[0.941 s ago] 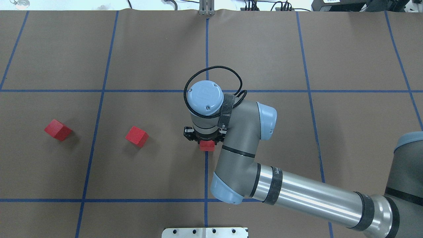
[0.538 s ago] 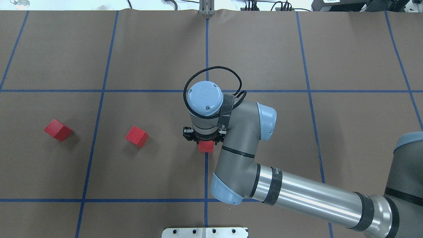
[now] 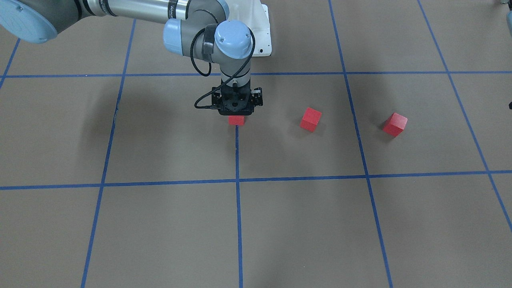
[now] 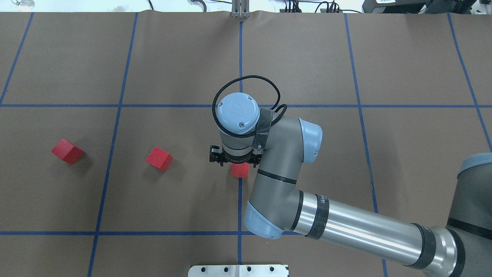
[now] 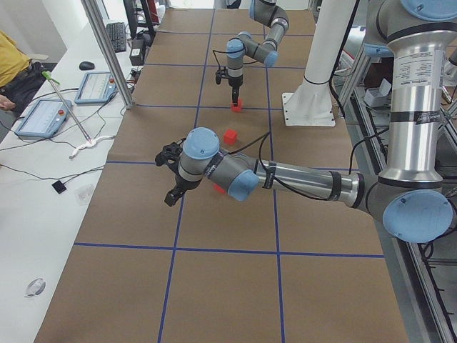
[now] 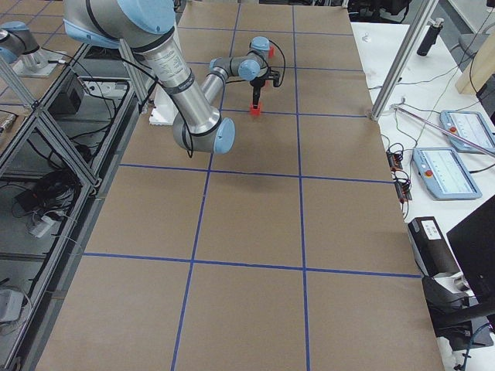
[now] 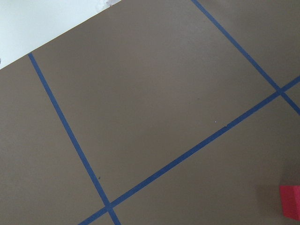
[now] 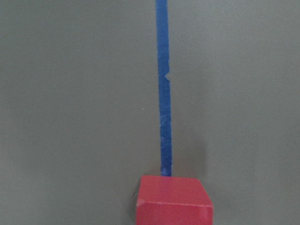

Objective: Form red blocks into L shape at center
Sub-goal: 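Lower the cube at center and open the right gripper, then raise the right gripper away while the left gripper reaches to the middle red cube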

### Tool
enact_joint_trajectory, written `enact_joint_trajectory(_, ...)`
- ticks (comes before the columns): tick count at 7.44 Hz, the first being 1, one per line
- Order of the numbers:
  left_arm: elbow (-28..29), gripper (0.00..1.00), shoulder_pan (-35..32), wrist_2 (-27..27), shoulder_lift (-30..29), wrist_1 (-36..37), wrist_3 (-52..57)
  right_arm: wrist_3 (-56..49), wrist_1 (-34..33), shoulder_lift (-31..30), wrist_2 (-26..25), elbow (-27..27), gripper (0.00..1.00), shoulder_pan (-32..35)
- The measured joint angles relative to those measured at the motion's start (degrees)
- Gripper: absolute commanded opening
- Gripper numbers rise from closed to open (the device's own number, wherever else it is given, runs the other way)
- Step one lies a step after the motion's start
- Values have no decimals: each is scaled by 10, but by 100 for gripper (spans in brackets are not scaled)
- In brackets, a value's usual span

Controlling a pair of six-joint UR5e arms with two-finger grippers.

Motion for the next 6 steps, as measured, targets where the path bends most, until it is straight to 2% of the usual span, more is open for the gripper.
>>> enact_joint_trajectory(3,-17,100,33,-6,-21,0,-72,-37,-4,-26,50,54,100,84)
enact_joint_trajectory(6,-41,100,161,15,-77,2,-220,-210,-4,-134,144,125,100,231)
